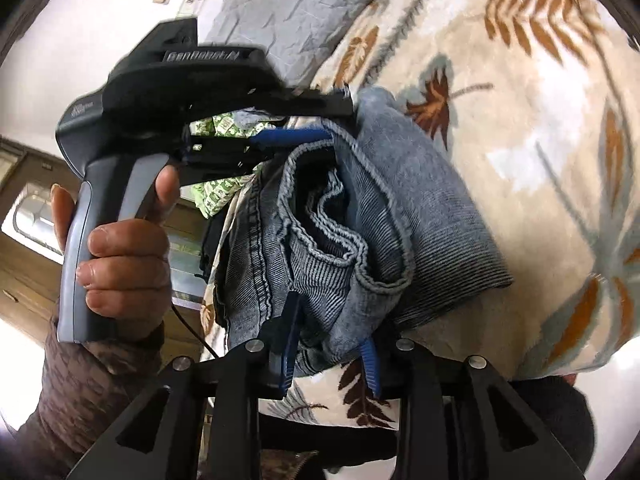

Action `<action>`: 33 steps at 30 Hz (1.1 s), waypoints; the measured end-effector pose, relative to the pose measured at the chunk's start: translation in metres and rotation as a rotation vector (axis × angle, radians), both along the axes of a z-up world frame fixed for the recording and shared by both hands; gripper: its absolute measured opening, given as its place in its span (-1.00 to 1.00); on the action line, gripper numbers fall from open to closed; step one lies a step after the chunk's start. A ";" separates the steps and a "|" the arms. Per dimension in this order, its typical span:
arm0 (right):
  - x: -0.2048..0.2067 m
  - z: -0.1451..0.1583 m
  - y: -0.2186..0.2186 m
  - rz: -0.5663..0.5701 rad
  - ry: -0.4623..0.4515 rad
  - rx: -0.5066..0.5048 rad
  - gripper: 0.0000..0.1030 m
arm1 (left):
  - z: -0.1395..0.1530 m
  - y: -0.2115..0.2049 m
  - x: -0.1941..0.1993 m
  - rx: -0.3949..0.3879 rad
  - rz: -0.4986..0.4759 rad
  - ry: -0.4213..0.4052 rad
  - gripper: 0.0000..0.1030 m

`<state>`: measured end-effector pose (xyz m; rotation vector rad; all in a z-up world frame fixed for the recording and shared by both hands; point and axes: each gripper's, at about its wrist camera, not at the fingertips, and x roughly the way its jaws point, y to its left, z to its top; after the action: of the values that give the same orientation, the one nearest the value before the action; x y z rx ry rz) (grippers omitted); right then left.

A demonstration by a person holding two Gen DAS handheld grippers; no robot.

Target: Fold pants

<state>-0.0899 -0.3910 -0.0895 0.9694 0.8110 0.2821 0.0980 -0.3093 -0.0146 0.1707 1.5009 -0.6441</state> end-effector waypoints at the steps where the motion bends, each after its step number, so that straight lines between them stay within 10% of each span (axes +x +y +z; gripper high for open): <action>1: -0.004 0.005 -0.004 -0.009 -0.006 -0.016 -0.42 | 0.009 0.010 0.001 -0.021 0.012 -0.002 -0.40; 10: -0.007 0.040 -0.047 -0.102 -0.058 -0.101 -0.05 | 0.053 0.116 0.000 -0.165 0.137 -0.084 0.15; 19: 0.092 0.036 -0.030 0.000 0.014 -0.248 0.11 | -0.012 0.197 -0.002 -0.244 0.338 0.082 0.21; 21: 0.104 0.030 -0.014 0.075 0.037 -0.311 -0.68 | -0.024 0.197 -0.003 -0.251 0.355 0.101 0.21; 26: 0.110 0.065 -0.001 0.159 -0.043 -0.451 -0.83 | -0.001 0.192 -0.009 -0.331 0.342 0.018 0.19; 33: 0.115 0.026 -0.022 0.170 0.053 -0.452 -0.84 | -0.033 0.174 -0.009 -0.171 0.323 -0.057 0.01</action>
<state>0.0247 -0.4127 -0.0633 0.4863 0.9570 0.2070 0.0893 -0.1353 -0.0480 -0.1808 1.3723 -0.4985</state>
